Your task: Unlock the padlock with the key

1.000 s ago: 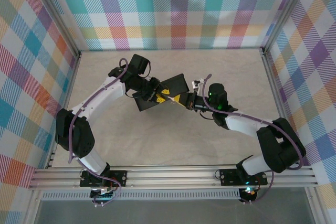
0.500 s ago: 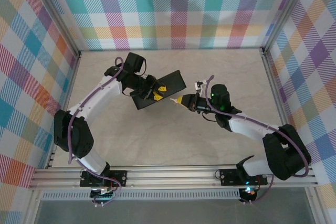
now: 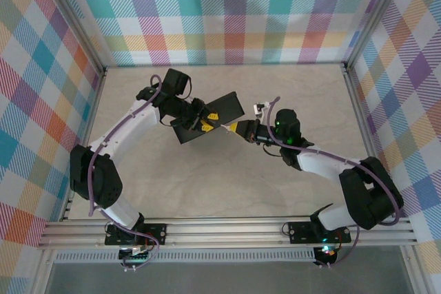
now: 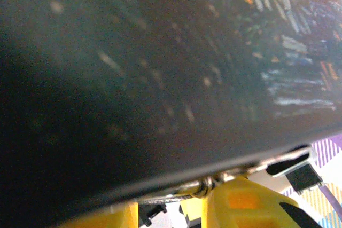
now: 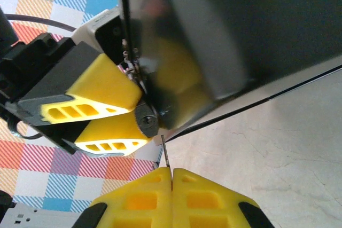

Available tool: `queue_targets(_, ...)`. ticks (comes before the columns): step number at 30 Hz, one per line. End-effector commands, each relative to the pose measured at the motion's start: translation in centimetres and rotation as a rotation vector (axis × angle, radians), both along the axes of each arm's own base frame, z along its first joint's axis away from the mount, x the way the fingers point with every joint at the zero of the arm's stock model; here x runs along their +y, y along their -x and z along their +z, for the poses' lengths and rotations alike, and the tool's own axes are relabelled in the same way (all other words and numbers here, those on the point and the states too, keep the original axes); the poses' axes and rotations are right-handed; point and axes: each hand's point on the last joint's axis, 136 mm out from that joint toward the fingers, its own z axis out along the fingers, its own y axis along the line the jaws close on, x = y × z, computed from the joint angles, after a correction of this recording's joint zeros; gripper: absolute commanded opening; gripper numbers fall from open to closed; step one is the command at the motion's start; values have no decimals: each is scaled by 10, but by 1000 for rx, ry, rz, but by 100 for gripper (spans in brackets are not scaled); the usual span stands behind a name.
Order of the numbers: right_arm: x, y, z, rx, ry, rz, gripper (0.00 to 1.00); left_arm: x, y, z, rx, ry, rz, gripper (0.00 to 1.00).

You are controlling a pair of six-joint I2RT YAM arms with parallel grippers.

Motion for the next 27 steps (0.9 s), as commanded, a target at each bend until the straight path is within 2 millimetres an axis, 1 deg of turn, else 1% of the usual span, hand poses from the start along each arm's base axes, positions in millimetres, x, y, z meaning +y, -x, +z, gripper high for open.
queue_targets(1, 11, -1, 24, -71, -50, 36, 0, -3, -1, 40, -137, 83, -35, 1)
queue_targets(4, 14, 0, 27, -87, -58, 47, 0, -3, -1, 40, -137, 84, -36, 1)
queue_targets(12, 14, 3, 32, -110, -69, 54, 0, -3, -1, 39, -134, 82, -35, 1)
queue_targets(27, 19, -2, 32, -112, -75, 53, 0, -2, 1, 43, -144, 85, -34, 1)
